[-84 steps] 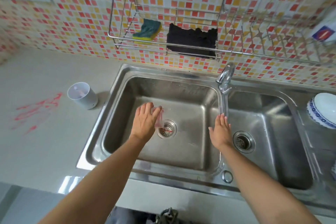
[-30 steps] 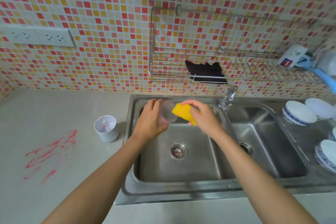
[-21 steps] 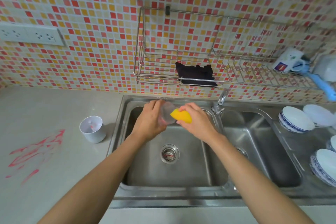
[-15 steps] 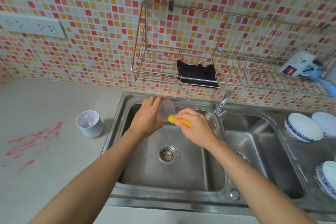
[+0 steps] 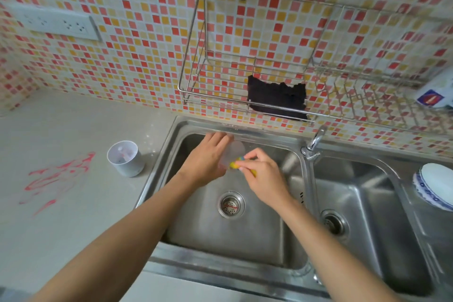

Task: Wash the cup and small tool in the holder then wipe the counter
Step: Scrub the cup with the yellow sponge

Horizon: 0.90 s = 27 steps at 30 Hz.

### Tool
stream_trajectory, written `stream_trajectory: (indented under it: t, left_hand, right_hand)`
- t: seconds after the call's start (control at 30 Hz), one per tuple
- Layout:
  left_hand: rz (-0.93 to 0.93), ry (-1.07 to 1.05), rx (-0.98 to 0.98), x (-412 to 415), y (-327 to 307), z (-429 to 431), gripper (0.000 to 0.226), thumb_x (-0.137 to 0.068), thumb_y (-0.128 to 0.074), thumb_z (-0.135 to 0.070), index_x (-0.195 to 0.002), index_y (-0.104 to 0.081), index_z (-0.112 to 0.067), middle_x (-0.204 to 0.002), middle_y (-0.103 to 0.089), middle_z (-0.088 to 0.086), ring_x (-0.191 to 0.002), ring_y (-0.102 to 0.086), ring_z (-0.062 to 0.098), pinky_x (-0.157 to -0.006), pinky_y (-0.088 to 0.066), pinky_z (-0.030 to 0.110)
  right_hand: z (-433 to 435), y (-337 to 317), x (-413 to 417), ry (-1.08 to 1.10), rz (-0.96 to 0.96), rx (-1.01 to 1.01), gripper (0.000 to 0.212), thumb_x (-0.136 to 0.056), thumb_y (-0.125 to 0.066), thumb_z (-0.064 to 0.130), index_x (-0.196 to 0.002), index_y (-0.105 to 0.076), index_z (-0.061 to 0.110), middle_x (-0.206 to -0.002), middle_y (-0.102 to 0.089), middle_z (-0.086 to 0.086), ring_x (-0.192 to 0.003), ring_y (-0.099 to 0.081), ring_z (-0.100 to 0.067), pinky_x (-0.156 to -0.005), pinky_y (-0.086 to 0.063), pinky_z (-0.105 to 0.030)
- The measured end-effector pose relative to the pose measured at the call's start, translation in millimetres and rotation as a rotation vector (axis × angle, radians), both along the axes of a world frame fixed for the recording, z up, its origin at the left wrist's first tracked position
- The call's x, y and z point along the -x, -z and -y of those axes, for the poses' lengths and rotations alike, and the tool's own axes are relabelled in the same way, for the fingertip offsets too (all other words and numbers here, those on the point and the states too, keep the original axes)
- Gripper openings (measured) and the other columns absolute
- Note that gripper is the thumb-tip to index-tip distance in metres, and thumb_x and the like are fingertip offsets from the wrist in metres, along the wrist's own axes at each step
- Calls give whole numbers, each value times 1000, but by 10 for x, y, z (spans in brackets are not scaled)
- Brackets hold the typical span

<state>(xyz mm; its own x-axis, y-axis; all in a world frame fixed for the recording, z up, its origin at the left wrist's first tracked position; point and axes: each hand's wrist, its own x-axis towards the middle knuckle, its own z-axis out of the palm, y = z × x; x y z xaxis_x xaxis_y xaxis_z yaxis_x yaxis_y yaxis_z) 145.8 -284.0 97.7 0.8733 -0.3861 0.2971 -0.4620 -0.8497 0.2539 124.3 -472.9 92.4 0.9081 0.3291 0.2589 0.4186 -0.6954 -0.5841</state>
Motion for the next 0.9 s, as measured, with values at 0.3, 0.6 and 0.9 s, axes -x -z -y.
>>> stream_trajectory:
  t: [0.3,0.6,0.9]
  left_hand:
    - [-29,23,-16,-74,-1,25,72,-61,-79,-16,-126,-49,-8,-120,-56,8,-107,-52,29,-93,-50,38]
    - [-97,78,-6,-69,-27,57,71,-66,-77,-18,-129,-45,-14,-127,-50,2,-115,-46,22,-93,-52,34]
    - [-192,63,62,-77,6,-30,71,-67,-72,-14,-132,-45,-11,-125,-53,3,-115,-46,22,-98,-25,15]
  right_hand:
    - [-105,62,-4,99,-195,-142,15,-85,-70,14,-98,-76,15,-99,-55,0,-89,-55,-10,-79,-35,-4]
    - [76,89,-21,39,98,127,13,-89,-63,24,-98,-72,26,-112,-47,6,-74,-57,-19,-62,-51,-37]
    - [117,121,-15,-108,387,389,28,-75,-74,17,-101,-66,14,-121,-59,1,-112,-47,-19,-50,-56,-35]
